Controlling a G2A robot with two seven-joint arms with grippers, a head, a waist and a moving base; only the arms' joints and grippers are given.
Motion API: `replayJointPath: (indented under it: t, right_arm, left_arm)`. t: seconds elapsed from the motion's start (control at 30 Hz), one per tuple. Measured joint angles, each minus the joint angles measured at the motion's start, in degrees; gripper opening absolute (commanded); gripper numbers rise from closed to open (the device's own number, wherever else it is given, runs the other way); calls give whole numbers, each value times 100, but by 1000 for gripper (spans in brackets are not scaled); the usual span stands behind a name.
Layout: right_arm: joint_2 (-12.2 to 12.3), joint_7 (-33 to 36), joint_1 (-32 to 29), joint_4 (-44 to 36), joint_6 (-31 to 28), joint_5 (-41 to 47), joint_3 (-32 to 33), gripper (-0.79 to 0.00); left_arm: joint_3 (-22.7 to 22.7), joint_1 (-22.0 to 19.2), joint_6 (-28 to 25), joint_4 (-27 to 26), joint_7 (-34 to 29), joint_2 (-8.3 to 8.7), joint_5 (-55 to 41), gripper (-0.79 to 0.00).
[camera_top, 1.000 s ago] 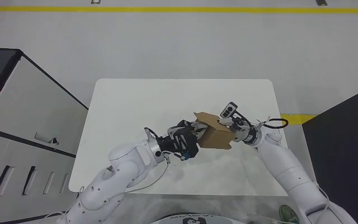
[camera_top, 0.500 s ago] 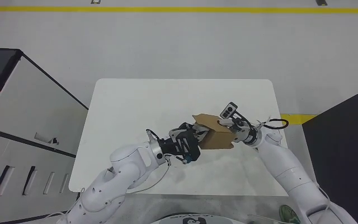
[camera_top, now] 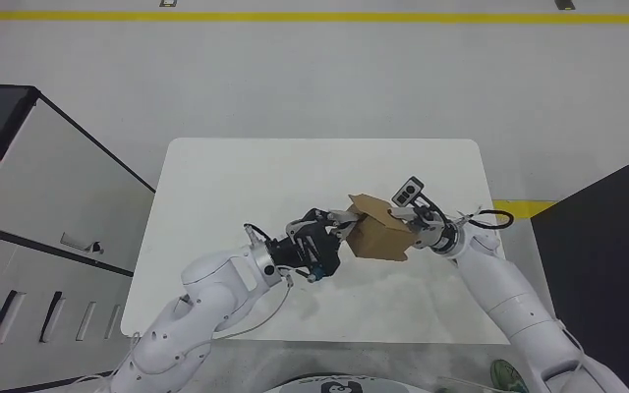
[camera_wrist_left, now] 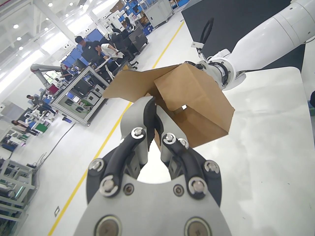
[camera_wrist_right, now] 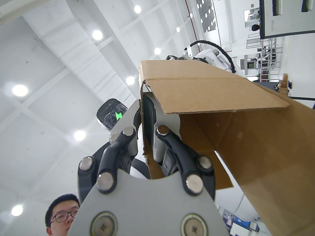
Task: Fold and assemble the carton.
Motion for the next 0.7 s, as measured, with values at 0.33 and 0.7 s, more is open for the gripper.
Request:
replayJointPath:
  t: [0.33,0.7]
  right_arm:
    - [90,0,83,298,-639,-359,203,-785]
    - [104,-492,54,325,-1581,-1221,411,-785]
  left_arm:
    - [-353,191,103,-409,18,50,100,-785]
    - [-219,161,55,-604,-239,54,551,-785]
